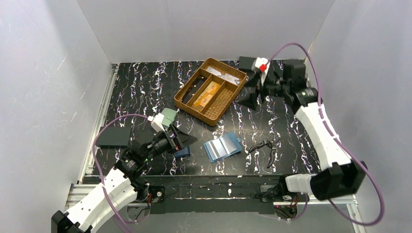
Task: Take the credit cards out of the card holder
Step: Place the credit card in the storage box, then remove the credit card from the card holder.
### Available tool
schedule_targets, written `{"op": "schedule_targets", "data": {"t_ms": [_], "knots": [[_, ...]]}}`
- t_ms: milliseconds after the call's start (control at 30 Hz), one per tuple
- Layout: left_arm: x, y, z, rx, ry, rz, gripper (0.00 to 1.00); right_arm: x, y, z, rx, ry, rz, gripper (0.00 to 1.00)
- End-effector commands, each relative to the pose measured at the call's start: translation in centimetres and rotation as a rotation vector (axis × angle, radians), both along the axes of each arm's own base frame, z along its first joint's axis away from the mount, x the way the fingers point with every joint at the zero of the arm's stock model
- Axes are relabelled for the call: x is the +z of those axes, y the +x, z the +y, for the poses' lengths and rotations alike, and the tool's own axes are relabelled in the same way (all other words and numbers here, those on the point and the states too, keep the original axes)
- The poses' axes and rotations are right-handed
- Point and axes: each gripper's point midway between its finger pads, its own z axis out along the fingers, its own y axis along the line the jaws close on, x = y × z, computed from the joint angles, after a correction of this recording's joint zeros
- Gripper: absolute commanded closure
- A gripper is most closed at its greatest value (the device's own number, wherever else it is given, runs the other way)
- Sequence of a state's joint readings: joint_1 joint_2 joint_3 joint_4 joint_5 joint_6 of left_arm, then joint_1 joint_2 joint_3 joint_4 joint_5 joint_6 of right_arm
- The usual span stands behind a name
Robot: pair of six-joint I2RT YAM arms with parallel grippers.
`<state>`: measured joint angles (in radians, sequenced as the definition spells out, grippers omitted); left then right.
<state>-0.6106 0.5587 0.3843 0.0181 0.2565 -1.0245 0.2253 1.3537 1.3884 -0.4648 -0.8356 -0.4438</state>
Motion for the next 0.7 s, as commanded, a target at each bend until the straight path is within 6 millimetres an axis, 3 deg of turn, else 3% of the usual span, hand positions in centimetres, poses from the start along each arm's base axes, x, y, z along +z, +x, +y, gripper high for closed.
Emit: {"op": "schedule_targets", "data": {"t_ms": [0, 200, 400, 667], "knots": [[-0.1, -1.8, -1.6, -0.124, -0.028, 0.063, 0.02, -2.8, -6.6, 0.6, 0.154, 0.074, 0.123, 0.04], [-1.8, -2.7, -3.4, -0.172, 0.076, 0.06, 0.02, -6.8, -9.7, -0.5, 0.122, 0.043, 0.181, 0.02], [-3.1, -2.9, -4.6, -0.164, 0.166, 0.053, 0.03, -8.6, -12.2, -0.6, 0.153, 0.082, 0.191, 0.02], [-3.3, -3.2, -5.4, -0.159, 0.174, 0.048, 0.03, -12.3, -12.9, -0.2, 0.216, 0.088, 0.263, 0.02]]}}
